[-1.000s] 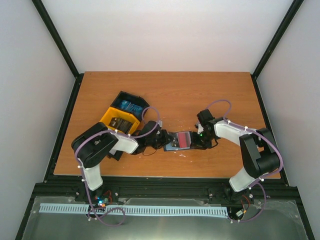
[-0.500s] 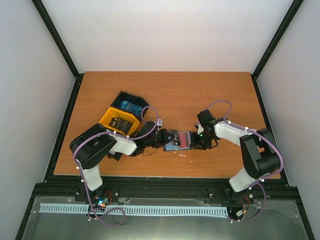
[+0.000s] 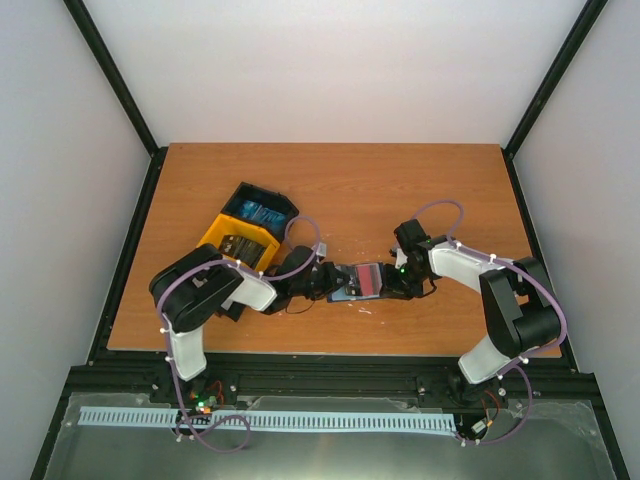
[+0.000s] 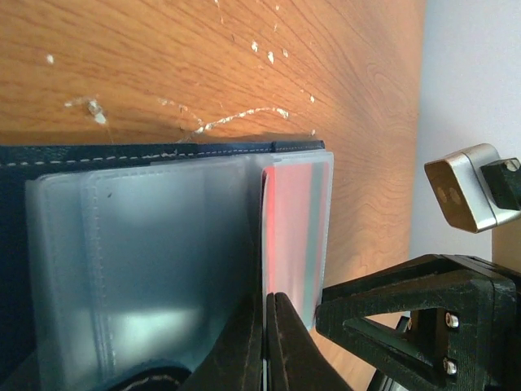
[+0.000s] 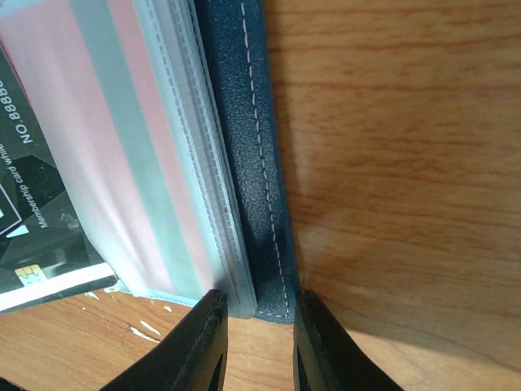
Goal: Put the credit cards into the card holder
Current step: Insert the credit card into the card holder.
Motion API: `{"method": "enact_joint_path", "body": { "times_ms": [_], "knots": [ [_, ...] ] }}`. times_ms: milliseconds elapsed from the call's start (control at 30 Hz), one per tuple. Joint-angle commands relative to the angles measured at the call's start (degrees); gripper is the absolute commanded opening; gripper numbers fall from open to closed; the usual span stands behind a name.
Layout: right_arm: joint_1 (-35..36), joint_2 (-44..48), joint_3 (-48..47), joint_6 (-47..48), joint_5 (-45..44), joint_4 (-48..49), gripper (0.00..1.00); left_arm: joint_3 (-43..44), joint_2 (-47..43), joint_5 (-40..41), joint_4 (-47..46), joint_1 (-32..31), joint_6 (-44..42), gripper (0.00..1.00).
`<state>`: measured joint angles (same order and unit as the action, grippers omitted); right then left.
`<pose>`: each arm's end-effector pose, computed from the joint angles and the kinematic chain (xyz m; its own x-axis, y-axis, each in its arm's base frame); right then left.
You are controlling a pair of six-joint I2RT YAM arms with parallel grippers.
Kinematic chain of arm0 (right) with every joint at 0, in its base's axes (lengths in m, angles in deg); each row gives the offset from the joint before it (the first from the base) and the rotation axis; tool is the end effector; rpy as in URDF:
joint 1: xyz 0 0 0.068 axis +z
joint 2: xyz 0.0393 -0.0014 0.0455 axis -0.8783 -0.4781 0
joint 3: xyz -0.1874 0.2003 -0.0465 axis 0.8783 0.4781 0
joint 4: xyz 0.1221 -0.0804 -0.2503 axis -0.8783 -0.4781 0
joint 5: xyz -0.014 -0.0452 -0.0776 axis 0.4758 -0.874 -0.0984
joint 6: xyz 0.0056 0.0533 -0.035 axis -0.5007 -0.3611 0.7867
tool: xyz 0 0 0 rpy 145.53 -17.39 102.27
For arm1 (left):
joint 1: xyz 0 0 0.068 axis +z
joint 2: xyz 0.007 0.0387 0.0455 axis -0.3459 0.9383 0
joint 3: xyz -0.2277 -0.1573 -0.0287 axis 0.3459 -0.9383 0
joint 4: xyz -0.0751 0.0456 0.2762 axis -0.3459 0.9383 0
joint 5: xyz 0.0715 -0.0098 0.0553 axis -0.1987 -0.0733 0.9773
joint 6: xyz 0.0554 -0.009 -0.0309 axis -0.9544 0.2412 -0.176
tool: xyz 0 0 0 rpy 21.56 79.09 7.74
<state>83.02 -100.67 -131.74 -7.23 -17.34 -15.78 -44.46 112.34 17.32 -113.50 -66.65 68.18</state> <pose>0.2571 0.1203 0.1165 -0.9980 0.0631 0.0070 0.0610 0.9219 0.3826 0.2369 -0.2694 0.0773 -0.9310 -0.3369 -0.1403 -0.0558 0.5114 -0.8575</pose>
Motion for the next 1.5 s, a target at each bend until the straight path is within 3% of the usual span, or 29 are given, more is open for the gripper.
{"method": "enact_joint_path", "body": {
  "times_ms": [0,367,700,1033,1233,1467],
  "knots": [
    [0.48,0.47,1.05,-0.39,-0.21,-0.43,0.24,0.46,1.87,-1.28,-3.37,-0.53,-0.12,0.01],
    [0.48,-0.47,0.97,-0.22,-0.14,0.22,0.2,2.17,5.41,-3.33,-5.35,-0.41,1.02,0.01],
    [0.56,-1.18,0.82,0.0,-0.38,0.19,0.18,0.48,3.77,2.0,-6.23,0.5,0.7,0.01],
    [0.51,-1.72,0.35,0.04,-0.31,0.23,0.18,3.33,7.64,-4.05,-8.67,0.44,-0.38,0.01],
    [0.52,-1.72,0.44,-0.13,-0.16,0.62,0.18,1.11,7.84,-5.09,-10.71,-0.86,4.29,0.01],
    [0.56,-1.65,0.66,-0.15,-0.25,0.78,0.18,4.25,10.22,-5.46,-9.78,-0.87,3.53,0.04]
  ]
}}
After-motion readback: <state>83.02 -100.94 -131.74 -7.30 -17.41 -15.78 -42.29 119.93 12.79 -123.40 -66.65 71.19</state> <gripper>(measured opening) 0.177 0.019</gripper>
